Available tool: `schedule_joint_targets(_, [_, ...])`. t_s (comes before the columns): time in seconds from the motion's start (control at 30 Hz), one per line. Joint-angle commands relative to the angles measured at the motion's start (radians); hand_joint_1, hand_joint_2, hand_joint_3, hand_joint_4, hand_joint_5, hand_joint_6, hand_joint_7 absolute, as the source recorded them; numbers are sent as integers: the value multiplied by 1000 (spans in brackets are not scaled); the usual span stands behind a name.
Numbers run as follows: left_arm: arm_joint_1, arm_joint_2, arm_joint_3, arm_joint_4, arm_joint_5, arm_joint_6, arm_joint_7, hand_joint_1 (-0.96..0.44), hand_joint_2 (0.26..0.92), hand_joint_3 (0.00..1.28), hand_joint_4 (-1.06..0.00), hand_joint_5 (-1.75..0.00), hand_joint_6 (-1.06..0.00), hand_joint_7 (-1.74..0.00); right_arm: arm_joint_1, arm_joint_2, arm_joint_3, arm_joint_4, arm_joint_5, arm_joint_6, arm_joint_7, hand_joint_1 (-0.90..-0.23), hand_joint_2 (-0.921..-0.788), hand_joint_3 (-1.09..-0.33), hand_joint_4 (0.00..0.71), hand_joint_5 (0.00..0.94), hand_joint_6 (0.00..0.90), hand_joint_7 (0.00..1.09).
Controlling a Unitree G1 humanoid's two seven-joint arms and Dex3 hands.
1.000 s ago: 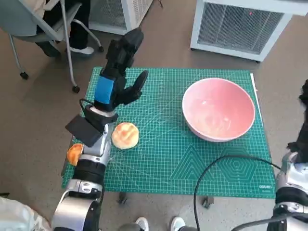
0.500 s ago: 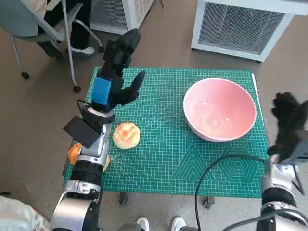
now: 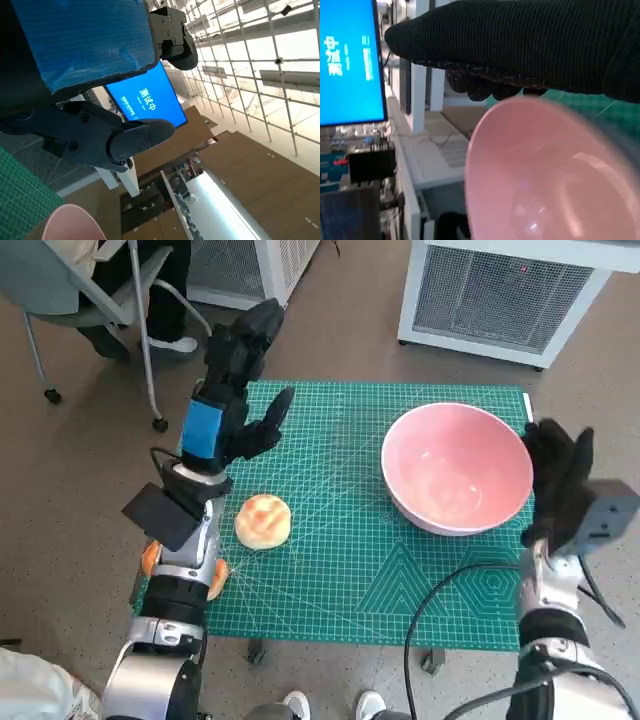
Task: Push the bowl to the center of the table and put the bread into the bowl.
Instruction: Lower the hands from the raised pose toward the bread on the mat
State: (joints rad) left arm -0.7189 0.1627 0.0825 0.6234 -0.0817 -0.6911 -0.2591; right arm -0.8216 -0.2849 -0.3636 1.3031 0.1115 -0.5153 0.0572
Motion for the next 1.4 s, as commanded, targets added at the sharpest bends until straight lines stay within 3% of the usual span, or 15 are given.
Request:
schedule_joint_targets(0.03, [19,13,2,-22,6,11,4,-326,921,516,-187,-194,1,-678,-6,26,13,22,-15,37,-14,-604,-921,-836,235,9,209,141])
schedule_joint_targets(0.3, [32,22,2,-44,7,21,6,-327,921,513,-196,-205,1,-679,-47,58,54,19,-48,39,-45,-590,-921,-852,265,21,230,159])
schedule_joint_targets(0.53, [44,29,4,-58,7,27,8,-326,921,512,-201,-215,1,-684,-58,76,77,19,-64,33,-50,-609,-921,-832,280,22,235,174])
schedule_joint_targets(0.97, [68,40,9,-91,2,43,10,-327,921,513,-188,-226,1,-693,-87,119,81,24,-63,65,-41,-614,-921,-850,283,15,211,185])
schedule_joint_targets(1.4, [82,45,16,-110,13,52,29,-305,921,520,-178,-236,1,-694,-112,172,52,32,-36,116,-7,-609,-921,-851,273,6,192,191])
